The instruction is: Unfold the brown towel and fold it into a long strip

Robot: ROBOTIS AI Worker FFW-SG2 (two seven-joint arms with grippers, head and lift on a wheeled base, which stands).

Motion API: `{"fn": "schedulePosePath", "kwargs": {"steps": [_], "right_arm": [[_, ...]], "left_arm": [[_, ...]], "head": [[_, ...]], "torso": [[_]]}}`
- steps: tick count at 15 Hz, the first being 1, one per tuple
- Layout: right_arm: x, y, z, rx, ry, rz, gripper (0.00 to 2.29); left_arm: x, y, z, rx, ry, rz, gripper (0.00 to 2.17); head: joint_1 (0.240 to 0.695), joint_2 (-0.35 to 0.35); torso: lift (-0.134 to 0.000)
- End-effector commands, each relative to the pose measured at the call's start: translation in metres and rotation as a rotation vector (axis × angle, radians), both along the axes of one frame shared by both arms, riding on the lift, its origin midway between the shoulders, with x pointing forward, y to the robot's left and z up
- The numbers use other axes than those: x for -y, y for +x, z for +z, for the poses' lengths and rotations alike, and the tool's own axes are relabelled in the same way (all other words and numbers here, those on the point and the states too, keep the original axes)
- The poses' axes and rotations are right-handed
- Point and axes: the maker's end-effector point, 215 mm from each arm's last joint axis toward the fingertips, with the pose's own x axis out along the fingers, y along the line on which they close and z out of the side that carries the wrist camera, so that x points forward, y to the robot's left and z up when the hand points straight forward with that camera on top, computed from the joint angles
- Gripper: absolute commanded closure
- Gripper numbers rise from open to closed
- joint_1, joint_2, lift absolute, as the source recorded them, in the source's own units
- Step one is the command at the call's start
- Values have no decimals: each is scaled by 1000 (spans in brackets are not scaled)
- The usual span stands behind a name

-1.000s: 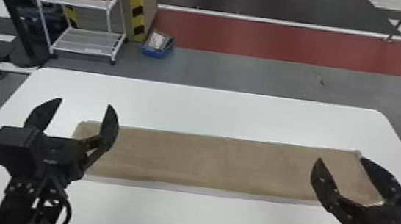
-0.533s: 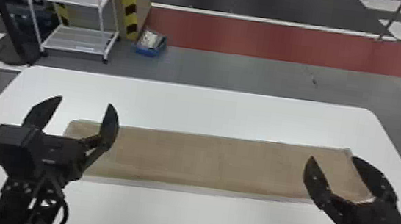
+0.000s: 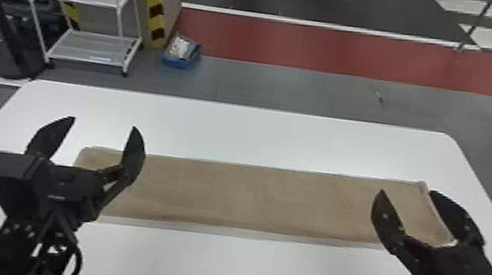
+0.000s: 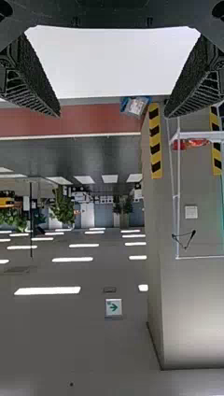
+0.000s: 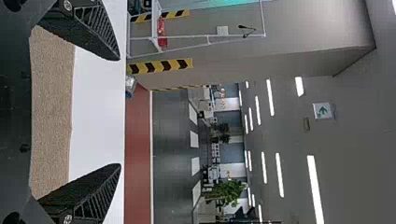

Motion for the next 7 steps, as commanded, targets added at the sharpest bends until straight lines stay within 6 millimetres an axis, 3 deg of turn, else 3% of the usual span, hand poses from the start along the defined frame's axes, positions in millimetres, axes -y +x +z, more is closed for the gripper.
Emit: {"fn": "schedulePosePath", "kwargs": {"steps": [1, 7], "right_arm": [[4, -1, -1, 0, 5, -10, 70], [7, -3, -1, 3, 7, -17, 70]], "left_arm": [[1, 0, 1, 2, -3, -3, 73], [2, 0, 0, -1, -4, -5, 73]], "head": [[695, -34], [695, -45]], "torso": [[-123], [-123]]}}
